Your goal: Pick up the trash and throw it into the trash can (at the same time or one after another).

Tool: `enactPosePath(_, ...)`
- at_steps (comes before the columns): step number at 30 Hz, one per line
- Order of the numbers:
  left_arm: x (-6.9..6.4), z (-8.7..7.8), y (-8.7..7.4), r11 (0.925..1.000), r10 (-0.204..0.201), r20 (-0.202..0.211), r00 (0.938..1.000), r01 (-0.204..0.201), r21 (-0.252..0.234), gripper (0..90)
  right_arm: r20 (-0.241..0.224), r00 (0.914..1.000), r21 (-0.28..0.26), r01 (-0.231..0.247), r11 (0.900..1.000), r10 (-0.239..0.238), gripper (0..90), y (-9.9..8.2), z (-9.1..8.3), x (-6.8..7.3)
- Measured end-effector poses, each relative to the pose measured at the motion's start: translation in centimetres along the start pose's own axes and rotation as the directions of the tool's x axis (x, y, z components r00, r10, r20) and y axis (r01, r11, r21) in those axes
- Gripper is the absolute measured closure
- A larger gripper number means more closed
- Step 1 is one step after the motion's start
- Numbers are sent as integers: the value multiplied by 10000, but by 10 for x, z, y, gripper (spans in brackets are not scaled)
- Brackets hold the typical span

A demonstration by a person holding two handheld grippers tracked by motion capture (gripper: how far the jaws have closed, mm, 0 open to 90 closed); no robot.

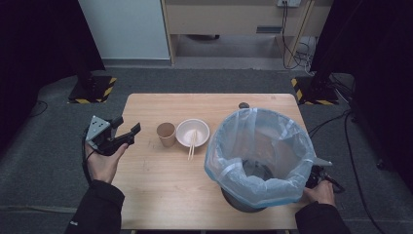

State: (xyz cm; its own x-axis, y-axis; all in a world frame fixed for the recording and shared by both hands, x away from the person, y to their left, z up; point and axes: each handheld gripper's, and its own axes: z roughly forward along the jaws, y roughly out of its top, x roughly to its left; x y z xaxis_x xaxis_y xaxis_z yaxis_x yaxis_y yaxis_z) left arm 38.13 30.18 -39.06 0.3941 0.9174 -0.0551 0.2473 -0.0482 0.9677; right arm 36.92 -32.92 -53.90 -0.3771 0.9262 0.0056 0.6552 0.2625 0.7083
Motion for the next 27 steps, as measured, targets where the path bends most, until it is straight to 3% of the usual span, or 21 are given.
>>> enactPosePath(7, -7, 20, 5, 9998, 179, 7, 9998, -179, 10, 259, 1, 10000, 1, -1, 10000, 1, 8, 0, 0, 0)
enactPosePath(13, -7, 36, -1, 10000, 7, -40, 10000, -7, 54, 250, -2, 10000, 5, 28, 10000, -28, 7, 0, 0, 0)
enactPosePath(20, -8, 57, -17, 9986, -139, -135, 9998, 146, 508, 239, 15, 10000, 4, 21, 10000, -21, 7, 0, 0, 0)
enactPosePath(27, -8, 83, -33, 9923, -312, -96, 9995, 321, 1195, 272, 6, 10000, 12, 19, 10000, -19, 7, 0, 0, 1)
